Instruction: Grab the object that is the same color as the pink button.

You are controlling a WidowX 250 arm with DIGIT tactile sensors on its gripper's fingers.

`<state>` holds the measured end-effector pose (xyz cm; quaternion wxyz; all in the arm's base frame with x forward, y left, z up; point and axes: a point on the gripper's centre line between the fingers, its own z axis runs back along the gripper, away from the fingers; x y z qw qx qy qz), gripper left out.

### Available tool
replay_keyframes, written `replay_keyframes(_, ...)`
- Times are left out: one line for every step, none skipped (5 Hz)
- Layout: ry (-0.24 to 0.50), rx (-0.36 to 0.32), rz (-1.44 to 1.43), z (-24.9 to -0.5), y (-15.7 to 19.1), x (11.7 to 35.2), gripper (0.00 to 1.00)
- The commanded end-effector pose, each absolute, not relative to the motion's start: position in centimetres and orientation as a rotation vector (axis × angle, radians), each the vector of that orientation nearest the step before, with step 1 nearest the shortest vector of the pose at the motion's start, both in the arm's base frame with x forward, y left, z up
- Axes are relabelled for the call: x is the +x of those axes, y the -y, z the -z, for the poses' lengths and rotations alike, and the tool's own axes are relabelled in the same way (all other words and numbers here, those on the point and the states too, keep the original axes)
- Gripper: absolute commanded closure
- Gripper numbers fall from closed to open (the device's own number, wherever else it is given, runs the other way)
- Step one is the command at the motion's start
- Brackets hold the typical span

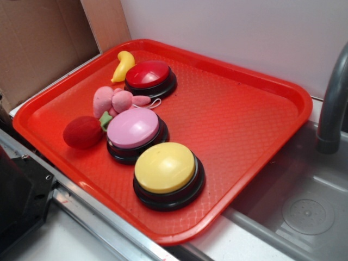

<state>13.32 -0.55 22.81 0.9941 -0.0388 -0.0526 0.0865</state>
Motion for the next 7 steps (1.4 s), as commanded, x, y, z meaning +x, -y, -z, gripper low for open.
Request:
replay_keyframes(0.108, -0.142, -0.445, -19.7, -3.4, 16.8, 0.00)
replay_keyframes(0.161, -0.111, -0.545, -15.5, -5.7, 19.4, 0.00)
replay_keyframes(0.157, -0.120, -0.558, -11.4, -6.2, 21.2, 0.00)
replay_keyframes(0.162, -0.154, -0.524, -7.9, -5.8, 22.1, 0.00)
replay_keyframes(0.133, -0.160, -0.506, -5.3, -5.9, 22.4, 0.00)
replay_keyframes(0.109, -0.162, -0.484, -3.7, -6.1, 22.9, 0.00)
replay_keyframes(0.081, -0.187, -0.427, -2.5, -6.0, 23.2, 0.00)
